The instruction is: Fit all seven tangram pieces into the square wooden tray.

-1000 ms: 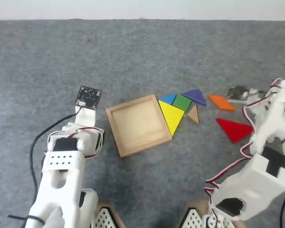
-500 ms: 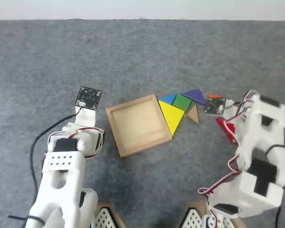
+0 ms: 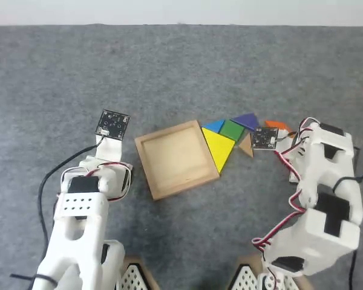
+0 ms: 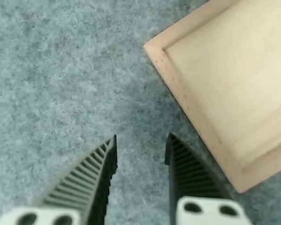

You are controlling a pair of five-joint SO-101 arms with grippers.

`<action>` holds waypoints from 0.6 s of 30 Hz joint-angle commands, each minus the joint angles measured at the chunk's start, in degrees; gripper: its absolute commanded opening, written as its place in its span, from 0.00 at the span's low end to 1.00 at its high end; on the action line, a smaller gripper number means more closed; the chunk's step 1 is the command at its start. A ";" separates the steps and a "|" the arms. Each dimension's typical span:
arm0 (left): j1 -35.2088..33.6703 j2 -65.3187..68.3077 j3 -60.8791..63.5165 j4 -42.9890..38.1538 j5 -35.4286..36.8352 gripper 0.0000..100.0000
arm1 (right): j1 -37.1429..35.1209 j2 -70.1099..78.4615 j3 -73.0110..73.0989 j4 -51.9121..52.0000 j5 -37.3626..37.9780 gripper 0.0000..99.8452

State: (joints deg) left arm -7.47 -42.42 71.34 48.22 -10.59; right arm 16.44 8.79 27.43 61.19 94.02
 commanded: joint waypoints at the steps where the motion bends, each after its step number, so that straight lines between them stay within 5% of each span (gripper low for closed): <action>1: 0.35 0.00 -0.31 -1.05 -0.53 0.17 | 0.48 -0.31 -3.34 1.80 -0.62 0.31; 18: 0.35 0.00 -0.31 -0.97 -0.53 0.17 | 4.00 -4.18 -4.66 4.79 3.43 0.32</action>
State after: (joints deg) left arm -7.47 -42.42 71.34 48.22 -10.59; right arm 19.52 7.38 25.32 66.46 96.48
